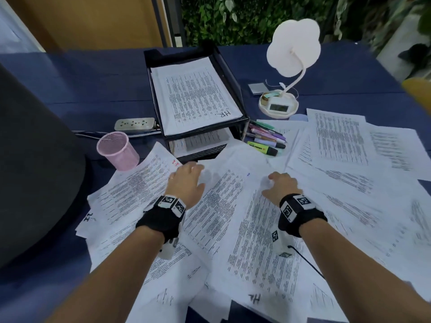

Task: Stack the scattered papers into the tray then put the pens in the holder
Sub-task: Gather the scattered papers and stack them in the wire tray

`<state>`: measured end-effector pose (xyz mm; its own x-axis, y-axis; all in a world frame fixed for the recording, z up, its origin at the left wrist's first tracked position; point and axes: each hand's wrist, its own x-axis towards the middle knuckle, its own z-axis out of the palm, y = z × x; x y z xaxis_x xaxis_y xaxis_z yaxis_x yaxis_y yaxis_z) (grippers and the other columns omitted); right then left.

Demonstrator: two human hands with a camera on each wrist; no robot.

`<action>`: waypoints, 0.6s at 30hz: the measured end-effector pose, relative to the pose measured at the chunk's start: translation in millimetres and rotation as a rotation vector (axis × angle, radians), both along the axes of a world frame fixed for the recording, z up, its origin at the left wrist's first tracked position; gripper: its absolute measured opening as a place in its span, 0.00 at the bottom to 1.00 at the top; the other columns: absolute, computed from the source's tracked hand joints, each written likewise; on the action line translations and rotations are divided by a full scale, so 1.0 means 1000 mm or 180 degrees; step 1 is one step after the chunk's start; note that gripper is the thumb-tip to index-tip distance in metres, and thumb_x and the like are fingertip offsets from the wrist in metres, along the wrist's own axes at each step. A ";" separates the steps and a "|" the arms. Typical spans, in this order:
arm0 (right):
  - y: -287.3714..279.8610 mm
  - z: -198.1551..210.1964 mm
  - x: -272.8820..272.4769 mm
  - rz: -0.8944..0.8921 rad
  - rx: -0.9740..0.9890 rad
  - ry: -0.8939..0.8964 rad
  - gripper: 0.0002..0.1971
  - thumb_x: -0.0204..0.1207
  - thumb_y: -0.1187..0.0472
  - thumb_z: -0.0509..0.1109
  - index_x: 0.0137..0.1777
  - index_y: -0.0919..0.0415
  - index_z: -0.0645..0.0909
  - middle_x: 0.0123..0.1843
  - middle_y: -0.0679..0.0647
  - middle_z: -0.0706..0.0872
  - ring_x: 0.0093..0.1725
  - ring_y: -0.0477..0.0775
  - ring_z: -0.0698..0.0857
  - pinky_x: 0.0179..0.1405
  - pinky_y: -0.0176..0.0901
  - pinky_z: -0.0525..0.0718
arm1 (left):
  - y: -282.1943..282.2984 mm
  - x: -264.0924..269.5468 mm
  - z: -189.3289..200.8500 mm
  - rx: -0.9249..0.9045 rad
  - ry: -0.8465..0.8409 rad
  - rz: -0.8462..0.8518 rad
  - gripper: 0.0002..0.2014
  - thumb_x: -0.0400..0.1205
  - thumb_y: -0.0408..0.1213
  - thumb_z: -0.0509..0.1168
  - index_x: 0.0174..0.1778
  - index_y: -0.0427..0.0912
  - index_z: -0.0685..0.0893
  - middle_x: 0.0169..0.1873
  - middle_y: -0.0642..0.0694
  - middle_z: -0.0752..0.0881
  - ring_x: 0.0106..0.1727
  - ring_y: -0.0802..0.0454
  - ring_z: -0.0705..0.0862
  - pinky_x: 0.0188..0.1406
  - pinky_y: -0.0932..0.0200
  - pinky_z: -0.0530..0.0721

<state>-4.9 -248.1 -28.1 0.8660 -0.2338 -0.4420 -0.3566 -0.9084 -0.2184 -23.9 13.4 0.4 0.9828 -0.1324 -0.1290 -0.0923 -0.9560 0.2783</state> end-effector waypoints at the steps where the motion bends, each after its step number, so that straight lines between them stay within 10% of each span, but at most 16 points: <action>1: -0.006 -0.001 -0.002 -0.0022 -0.0043 0.0032 0.30 0.71 0.47 0.72 0.72 0.49 0.69 0.70 0.57 0.72 0.70 0.63 0.70 0.68 0.64 0.73 | -0.003 -0.003 -0.006 -0.0031 0.0336 0.0103 0.27 0.83 0.44 0.60 0.78 0.45 0.64 0.77 0.43 0.65 0.76 0.42 0.65 0.74 0.44 0.67; 8: -0.035 -0.002 -0.010 -0.0052 -0.0246 0.0209 0.50 0.59 0.34 0.76 0.76 0.55 0.60 0.72 0.62 0.68 0.72 0.67 0.67 0.68 0.64 0.73 | -0.023 -0.009 -0.029 -0.0447 0.1085 0.0768 0.34 0.78 0.51 0.68 0.75 0.41 0.64 0.67 0.36 0.73 0.67 0.37 0.75 0.63 0.49 0.75; 14: -0.043 0.007 -0.005 0.0081 -0.0434 0.0286 0.45 0.59 0.35 0.77 0.73 0.55 0.64 0.70 0.60 0.70 0.71 0.64 0.68 0.67 0.63 0.71 | -0.025 -0.004 -0.033 -0.0776 0.1176 0.0922 0.05 0.80 0.40 0.65 0.48 0.44 0.77 0.56 0.42 0.84 0.55 0.45 0.81 0.53 0.61 0.74; 18: -0.046 0.013 0.001 0.0147 -0.0246 0.0452 0.36 0.62 0.40 0.76 0.66 0.52 0.67 0.63 0.56 0.80 0.66 0.61 0.75 0.68 0.61 0.65 | -0.026 -0.006 -0.032 -0.1374 0.0936 0.0975 0.06 0.85 0.37 0.59 0.47 0.39 0.72 0.64 0.38 0.82 0.44 0.45 0.79 0.43 0.59 0.72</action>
<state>-3.5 -294.5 -15.4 0.8067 -0.2332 -0.5429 -0.3364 -0.9367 -0.0975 -29.5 -12.5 -31.8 0.9157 0.0501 -0.3987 0.3091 -0.7219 0.6191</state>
